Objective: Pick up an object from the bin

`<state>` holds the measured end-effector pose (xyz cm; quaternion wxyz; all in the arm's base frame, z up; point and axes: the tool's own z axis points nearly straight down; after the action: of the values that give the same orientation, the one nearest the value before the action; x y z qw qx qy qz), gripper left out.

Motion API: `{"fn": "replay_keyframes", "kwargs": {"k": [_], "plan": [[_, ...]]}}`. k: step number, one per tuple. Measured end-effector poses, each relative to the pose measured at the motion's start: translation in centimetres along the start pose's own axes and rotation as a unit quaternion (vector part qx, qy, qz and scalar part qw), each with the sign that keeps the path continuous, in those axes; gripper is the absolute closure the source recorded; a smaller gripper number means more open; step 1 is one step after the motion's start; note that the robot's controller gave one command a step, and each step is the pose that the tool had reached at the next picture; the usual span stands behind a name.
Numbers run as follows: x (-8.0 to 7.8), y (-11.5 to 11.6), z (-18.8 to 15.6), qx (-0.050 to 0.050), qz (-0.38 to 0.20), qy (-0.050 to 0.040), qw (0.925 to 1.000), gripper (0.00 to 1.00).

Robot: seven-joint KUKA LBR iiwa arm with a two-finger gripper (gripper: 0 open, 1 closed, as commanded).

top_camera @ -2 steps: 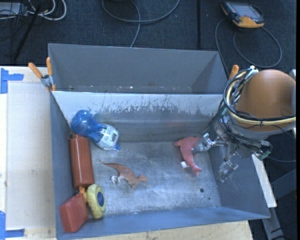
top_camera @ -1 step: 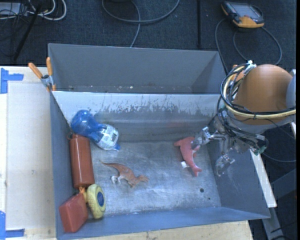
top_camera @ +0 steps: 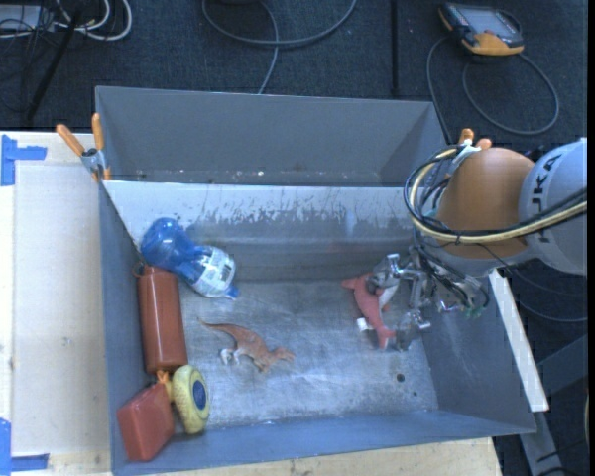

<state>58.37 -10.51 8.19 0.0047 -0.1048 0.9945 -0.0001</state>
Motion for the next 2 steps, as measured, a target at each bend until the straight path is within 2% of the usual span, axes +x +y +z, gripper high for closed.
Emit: {"fn": "replay_keyframes", "kwargs": {"k": [1, 2], "plan": [[-3.43, -0.57, 0.33, 0.005, -0.384, -0.0074, 0.9235, 1.0], [-3.67, -0.61, 0.33, 0.003, -0.399, -0.0055, 0.9169, 1.0]]}}
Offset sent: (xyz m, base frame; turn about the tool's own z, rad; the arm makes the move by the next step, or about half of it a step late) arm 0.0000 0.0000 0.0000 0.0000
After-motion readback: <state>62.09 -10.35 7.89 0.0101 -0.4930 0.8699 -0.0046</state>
